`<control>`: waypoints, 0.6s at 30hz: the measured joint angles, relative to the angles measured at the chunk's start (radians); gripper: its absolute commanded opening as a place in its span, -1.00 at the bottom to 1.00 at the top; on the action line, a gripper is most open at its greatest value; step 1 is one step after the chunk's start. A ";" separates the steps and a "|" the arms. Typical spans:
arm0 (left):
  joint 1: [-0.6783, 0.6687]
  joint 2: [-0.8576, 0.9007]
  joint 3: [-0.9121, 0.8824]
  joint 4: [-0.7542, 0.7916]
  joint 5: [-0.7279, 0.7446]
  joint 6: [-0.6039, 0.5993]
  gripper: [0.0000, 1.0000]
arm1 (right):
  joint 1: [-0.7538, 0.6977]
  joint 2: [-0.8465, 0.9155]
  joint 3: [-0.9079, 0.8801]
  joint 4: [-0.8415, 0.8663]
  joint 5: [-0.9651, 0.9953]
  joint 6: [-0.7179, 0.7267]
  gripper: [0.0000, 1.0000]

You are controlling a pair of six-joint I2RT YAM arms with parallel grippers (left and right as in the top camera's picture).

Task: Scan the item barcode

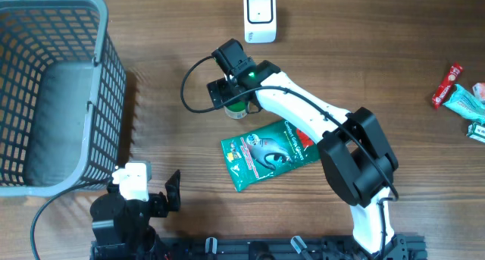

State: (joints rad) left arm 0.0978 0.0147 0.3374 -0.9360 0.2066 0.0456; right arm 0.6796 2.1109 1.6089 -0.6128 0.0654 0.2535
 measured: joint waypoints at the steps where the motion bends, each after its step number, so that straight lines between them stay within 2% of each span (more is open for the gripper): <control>1: 0.000 0.000 0.000 0.000 0.000 0.000 1.00 | 0.000 -0.008 0.003 -0.031 0.003 0.015 0.99; 6: 0.000 0.000 0.000 0.000 0.000 0.000 1.00 | 0.000 -0.152 0.164 -0.280 -0.005 0.131 0.99; 11: 0.000 0.000 0.000 0.000 0.000 0.000 1.00 | 0.000 -0.402 0.256 -0.232 -0.023 0.204 0.99; 13: 0.000 0.000 0.000 0.000 0.000 0.000 1.00 | -0.001 -0.414 0.262 -0.245 -0.071 0.240 0.99; 18: 0.000 0.000 0.000 0.000 0.000 0.000 1.00 | -0.004 -0.366 0.262 -0.421 -0.167 0.386 0.98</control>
State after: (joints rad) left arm 0.0978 0.0147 0.3374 -0.9360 0.2066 0.0456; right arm 0.6758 1.7447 1.8709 -1.0336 -0.1017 0.6392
